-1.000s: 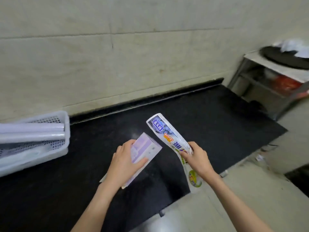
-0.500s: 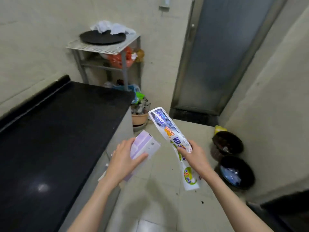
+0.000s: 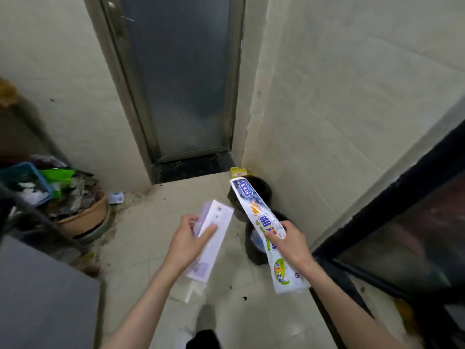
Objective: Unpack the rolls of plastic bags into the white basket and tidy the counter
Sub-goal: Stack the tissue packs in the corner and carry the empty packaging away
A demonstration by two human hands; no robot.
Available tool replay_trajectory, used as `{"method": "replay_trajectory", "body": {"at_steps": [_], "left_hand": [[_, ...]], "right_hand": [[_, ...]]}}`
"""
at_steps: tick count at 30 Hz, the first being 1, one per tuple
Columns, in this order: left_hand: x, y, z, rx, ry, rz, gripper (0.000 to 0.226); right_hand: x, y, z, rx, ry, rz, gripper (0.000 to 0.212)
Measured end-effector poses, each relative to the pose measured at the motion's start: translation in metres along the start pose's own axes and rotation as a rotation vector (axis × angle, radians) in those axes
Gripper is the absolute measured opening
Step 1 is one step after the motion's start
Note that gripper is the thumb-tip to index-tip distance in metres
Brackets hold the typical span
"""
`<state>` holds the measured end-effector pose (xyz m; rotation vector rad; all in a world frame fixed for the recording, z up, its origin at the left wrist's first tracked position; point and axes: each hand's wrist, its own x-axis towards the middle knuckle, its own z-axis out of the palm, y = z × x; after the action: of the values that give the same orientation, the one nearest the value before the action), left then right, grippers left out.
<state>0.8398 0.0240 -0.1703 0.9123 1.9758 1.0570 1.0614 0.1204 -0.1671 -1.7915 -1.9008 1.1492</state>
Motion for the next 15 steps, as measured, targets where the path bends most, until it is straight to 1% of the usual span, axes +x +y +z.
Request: {"method": "replay_trajectory", "body": {"at_steps": [3, 5, 8, 11, 15], "left_hand": [[0.071, 0.008, 0.031, -0.172, -0.111, -0.172, 0.036], [0.114, 0.01, 0.05, -0.205, -0.188, -0.266, 0.034], [0.168, 0.01, 0.083, -0.18, -0.318, -0.336, 0.036], [0.209, 0.006, 0.123, -0.144, -0.405, -0.408, 0.038], [0.256, -0.019, 0.183, -0.068, -0.446, -0.51, 0.046]], "right_hand": [[0.056, 0.014, -0.003, 0.011, 0.031, 0.095, 0.035], [0.088, 0.023, -0.003, 0.025, 0.051, 0.164, 0.034], [0.128, 0.043, -0.002, 0.008, 0.063, 0.264, 0.032], [0.163, 0.07, 0.0, -0.045, 0.053, 0.394, 0.035], [0.217, 0.115, 0.01, -0.052, -0.019, 0.554, 0.036]]}}
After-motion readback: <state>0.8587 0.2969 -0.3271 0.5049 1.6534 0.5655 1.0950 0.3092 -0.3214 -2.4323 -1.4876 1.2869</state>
